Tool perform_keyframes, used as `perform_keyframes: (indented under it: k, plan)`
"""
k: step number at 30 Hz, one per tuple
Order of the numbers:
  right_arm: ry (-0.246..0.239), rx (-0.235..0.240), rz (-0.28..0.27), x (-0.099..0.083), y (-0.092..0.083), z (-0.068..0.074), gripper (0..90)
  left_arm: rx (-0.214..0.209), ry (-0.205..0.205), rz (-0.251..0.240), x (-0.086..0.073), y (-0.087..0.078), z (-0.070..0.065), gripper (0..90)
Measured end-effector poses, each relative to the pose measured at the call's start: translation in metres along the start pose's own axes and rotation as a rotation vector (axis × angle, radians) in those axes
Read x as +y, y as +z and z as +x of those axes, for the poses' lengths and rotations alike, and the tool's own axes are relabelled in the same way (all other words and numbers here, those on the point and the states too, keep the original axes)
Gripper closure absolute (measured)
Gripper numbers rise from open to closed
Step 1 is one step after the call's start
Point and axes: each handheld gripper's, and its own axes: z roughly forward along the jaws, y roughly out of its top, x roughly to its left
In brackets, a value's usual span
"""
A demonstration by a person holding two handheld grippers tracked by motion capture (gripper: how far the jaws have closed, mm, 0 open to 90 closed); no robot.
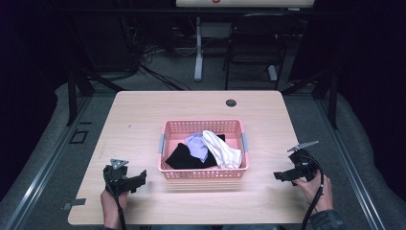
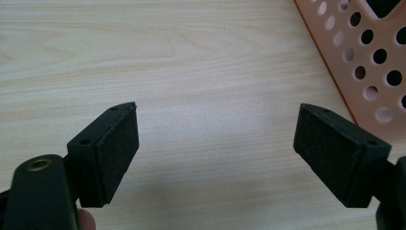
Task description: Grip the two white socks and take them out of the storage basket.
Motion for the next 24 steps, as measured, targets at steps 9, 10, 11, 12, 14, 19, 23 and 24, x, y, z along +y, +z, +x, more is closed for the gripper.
perform_keyframes:
  k: [9,10,11,12,14,19,23,24]
  plan:
    - [-0.004,0.005,0.012,0.0,0.0,0.001,0.0,-0.001,0.002,-0.001,0.0,0.0,-0.001,15.7]
    - [-0.004,0.001,0.011,0.0,0.0,0.001,0.0,0.0,0.001,-0.003,0.0,0.0,-0.001,15.7]
    - [-0.004,0.001,0.011,0.0,0.0,0.001,0.0,0.0,0.001,-0.003,0.0,0.0,-0.001,15.7]
    - [-0.011,0.001,0.011,0.001,0.0,0.001,0.0,-0.001,0.002,-0.002,0.0,0.0,-0.002,15.7]
    - [-0.015,0.0,0.015,0.001,0.0,0.001,0.0,-0.002,0.003,-0.002,0.0,0.0,-0.002,15.7]
    - [-0.014,0.013,0.025,0.003,-0.001,0.002,0.0,-0.002,0.002,0.0,0.0,0.0,-0.001,15.7]
    - [-0.019,0.049,0.024,0.01,-0.004,0.006,0.0,-0.002,-0.002,0.001,-0.002,-0.001,0.001,15.7]
    - [-0.019,0.06,0.019,0.011,-0.005,0.007,0.0,0.001,-0.001,-0.003,-0.002,-0.002,0.001,15.7]
